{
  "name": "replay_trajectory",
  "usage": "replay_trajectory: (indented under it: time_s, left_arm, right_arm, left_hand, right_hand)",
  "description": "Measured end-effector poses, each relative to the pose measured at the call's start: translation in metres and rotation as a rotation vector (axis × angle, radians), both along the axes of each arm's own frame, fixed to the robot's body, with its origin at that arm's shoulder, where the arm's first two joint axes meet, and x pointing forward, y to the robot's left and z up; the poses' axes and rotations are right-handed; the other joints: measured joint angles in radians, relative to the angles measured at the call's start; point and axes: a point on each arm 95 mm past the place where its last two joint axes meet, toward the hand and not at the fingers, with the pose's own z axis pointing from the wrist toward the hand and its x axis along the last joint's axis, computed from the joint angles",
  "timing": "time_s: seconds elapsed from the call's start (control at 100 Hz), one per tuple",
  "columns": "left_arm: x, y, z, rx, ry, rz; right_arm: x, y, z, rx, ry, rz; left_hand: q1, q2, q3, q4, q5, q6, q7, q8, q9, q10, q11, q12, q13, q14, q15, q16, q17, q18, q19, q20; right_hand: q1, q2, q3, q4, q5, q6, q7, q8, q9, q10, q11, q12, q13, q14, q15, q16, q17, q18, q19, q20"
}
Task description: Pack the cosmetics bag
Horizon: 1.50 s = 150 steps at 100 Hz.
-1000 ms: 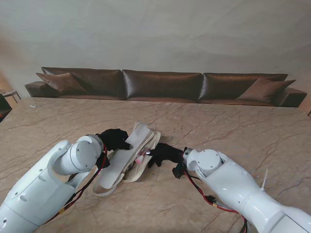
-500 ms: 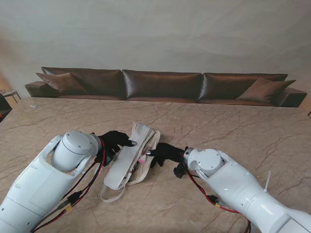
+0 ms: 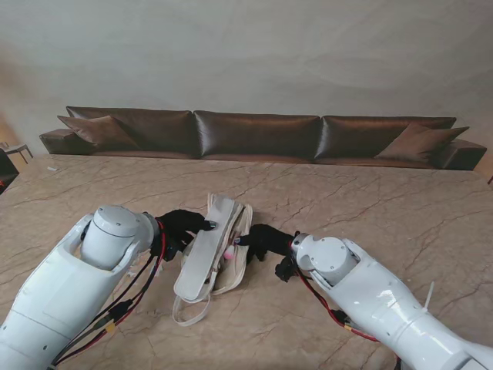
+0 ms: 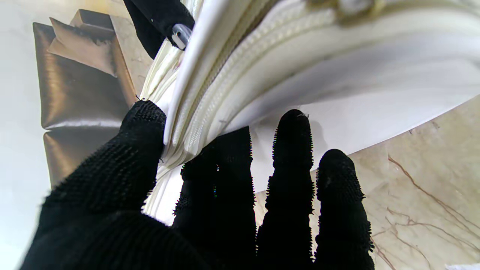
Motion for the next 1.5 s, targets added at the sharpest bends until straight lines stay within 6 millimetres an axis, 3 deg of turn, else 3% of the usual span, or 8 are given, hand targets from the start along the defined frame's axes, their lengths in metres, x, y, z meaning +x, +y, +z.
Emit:
replay_trajectory:
  time_s: [0.4,0.54,0.64,0.69,0.83,0.92,1.14,1.5]
  left_arm:
    - [0.001,0.002,-0.003,-0.045,0.044,-0.009]
    - [0.0,0.003,-0.002,0.027,-0.021,-0.012]
    - [-0.005,0.002,0.002,0.07,-0.069,-0.028]
    - [-0.006,0.003,0.005,0.117,-0.108,-0.046]
    - [-0.011,0.005,0.014,0.227,-0.166,-0.084]
    - [-0.013,0.006,0.019,0.34,-0.216,-0.133]
    - [-0.017,0.006,0.032,0.483,-0.319,-0.254]
    - [-0.028,0.004,0.047,0.66,-0.405,-0.403]
  right_arm:
    - [0.001,0.012,0.001,-0.004,-0.004,-0.032]
    - [0.0,0.015,0.004,0.01,-0.007,-0.022]
    - [-0.002,0.016,0.005,0.024,0.0,0.001]
    - [-0.003,0.016,0.005,0.034,0.008,0.022]
    - [-0.007,0.017,0.004,0.046,0.018,0.094]
    - [-0.009,0.02,0.003,0.057,0.022,0.114]
    - [-0.01,0.024,0.004,0.108,0.033,0.118]
    - [-0.011,0.039,-0.004,0.211,0.07,0.107]
  left_hand:
    - [0.01,0.0,-0.016,0.0,-0.001,0.0,0.003,0.002,-0.011,0.001,0.003,0.002,-0.028,0.014,-0.01,0.0,-0.045,0.0,-0.002,0.003]
    - [-0.134,0.0,0.159,0.002,0.001,0.003,0.01,-0.125,-0.05,0.01,0.022,-0.098,-0.118,0.033,-0.062,-0.001,-0.106,-0.001,-0.052,0.009]
    - [-0.321,0.103,0.204,0.137,-0.017,0.004,-0.102,-0.18,-0.159,0.019,-0.018,-0.228,-0.194,0.035,-0.143,-0.023,-0.146,-0.004,-0.105,0.009]
    - [-0.373,0.142,0.205,0.176,-0.059,0.008,-0.203,-0.235,-0.232,0.024,-0.11,-0.301,-0.236,0.035,-0.204,-0.06,-0.171,-0.012,-0.146,-0.002]
    - [-0.396,0.148,0.079,0.178,-0.21,0.057,-0.58,-0.549,-0.423,0.044,-0.282,-0.49,-0.343,0.035,-0.389,-0.199,-0.242,-0.022,-0.295,-0.05]
    - [-0.396,0.148,0.007,0.179,-0.257,0.068,-0.692,-0.648,-0.504,0.064,-0.323,-0.555,-0.389,0.035,-0.454,-0.26,-0.264,-0.023,-0.361,-0.074]
    - [-0.395,0.095,-0.11,0.18,-0.272,0.104,-0.779,-0.7,-0.584,0.091,-0.364,-0.623,-0.447,0.036,-0.546,-0.357,-0.303,-0.021,-0.505,-0.128]
    - [-0.395,0.03,-0.157,0.18,-0.358,0.186,-0.873,-0.729,-0.653,0.123,-0.391,-0.638,-0.541,0.034,-0.624,-0.446,-0.359,-0.001,-0.785,-0.235]
  right_hand:
    - [0.0,-0.004,0.01,-0.004,0.037,-0.002,0.038,0.003,0.012,0.01,0.012,0.002,0.012,0.0,0.039,0.012,0.026,0.0,0.044,0.0]
    - [-0.023,-0.027,0.008,-0.008,0.012,0.023,0.038,0.003,0.006,0.01,0.012,0.002,-0.017,0.001,0.033,0.012,-0.005,-0.002,0.039,-0.004]
    - [-0.033,-0.052,-0.062,-0.009,-0.041,0.055,0.037,0.004,-0.051,0.005,0.012,0.002,-0.06,0.001,0.005,0.012,-0.041,-0.003,0.014,-0.006]
    - [-0.032,-0.067,-0.107,-0.009,-0.077,0.069,0.023,0.004,-0.092,0.0,0.01,0.002,-0.081,0.001,-0.008,0.012,-0.057,-0.003,-0.001,-0.01]
    - [-0.032,-0.067,-0.235,-0.007,-0.133,0.065,-0.063,-0.022,-0.135,-0.006,-0.019,0.002,-0.126,0.001,-0.054,0.0,-0.088,-0.014,-0.041,-0.012]
    - [-0.032,-0.067,-0.265,-0.001,-0.159,0.017,-0.092,-0.023,-0.156,-0.012,-0.026,0.002,-0.138,0.001,-0.068,-0.002,-0.101,-0.018,-0.053,-0.012]
    - [-0.027,-0.077,-0.265,0.012,-0.159,0.007,-0.092,-0.024,-0.156,-0.012,-0.026,-0.006,-0.147,0.001,-0.08,-0.003,-0.106,-0.022,-0.059,-0.006]
    - [0.07,0.06,0.022,0.017,-0.154,-0.01,-0.062,-0.024,-0.157,-0.012,-0.027,-0.008,-0.147,0.001,-0.08,-0.003,-0.105,-0.018,-0.059,0.012]
